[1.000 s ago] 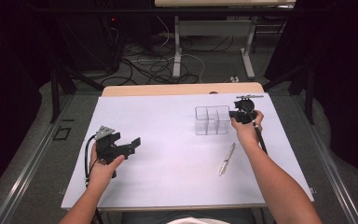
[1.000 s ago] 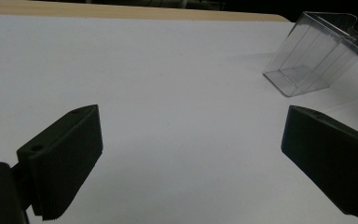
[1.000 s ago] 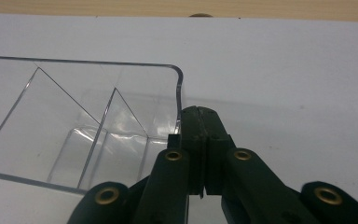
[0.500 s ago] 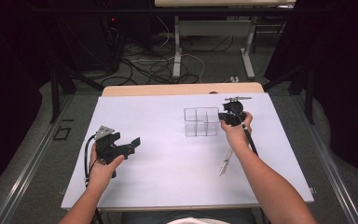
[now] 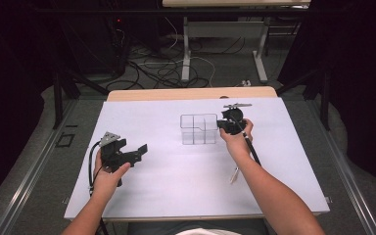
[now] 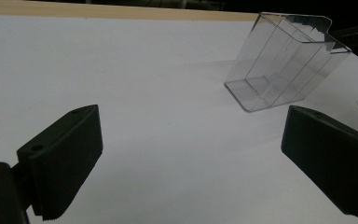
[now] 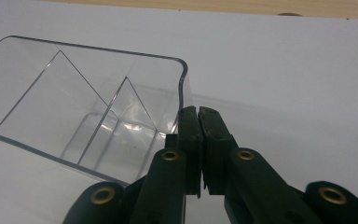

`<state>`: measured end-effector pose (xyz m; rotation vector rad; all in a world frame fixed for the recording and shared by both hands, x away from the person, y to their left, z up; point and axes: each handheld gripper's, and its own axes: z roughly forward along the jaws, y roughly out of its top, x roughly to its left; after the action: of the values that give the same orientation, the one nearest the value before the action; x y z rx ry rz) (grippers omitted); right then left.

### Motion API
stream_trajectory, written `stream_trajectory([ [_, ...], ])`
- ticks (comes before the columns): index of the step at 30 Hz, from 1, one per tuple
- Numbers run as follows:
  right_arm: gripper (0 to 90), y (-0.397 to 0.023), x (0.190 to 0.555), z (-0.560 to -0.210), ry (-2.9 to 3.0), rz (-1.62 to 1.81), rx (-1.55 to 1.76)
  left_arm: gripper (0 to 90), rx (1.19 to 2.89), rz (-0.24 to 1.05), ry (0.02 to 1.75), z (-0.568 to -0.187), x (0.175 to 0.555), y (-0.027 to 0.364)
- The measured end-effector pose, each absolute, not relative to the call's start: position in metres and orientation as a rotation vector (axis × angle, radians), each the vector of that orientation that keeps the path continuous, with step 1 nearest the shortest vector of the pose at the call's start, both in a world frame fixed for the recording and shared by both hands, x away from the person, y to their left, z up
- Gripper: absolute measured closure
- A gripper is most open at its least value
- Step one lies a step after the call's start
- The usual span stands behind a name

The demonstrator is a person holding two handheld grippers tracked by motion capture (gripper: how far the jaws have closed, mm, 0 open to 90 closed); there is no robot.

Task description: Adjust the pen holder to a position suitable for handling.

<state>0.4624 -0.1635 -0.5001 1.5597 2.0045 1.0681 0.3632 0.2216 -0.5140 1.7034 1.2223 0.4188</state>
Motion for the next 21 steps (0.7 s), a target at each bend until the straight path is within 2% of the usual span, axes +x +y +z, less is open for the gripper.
stream_trajectory([
  [14,81.8,-0.1519,0.4625,-0.5024,2.017,1.105,1.543,5.2,1.708,0.416,1.222,-0.5140,0.3633,0.2216],
  [21,72.1,-0.1562,0.4596,-0.5003,2.017,1.111,1.520,5.2,1.704,0.415,1.227,-0.5144,0.3632,0.2223],
])
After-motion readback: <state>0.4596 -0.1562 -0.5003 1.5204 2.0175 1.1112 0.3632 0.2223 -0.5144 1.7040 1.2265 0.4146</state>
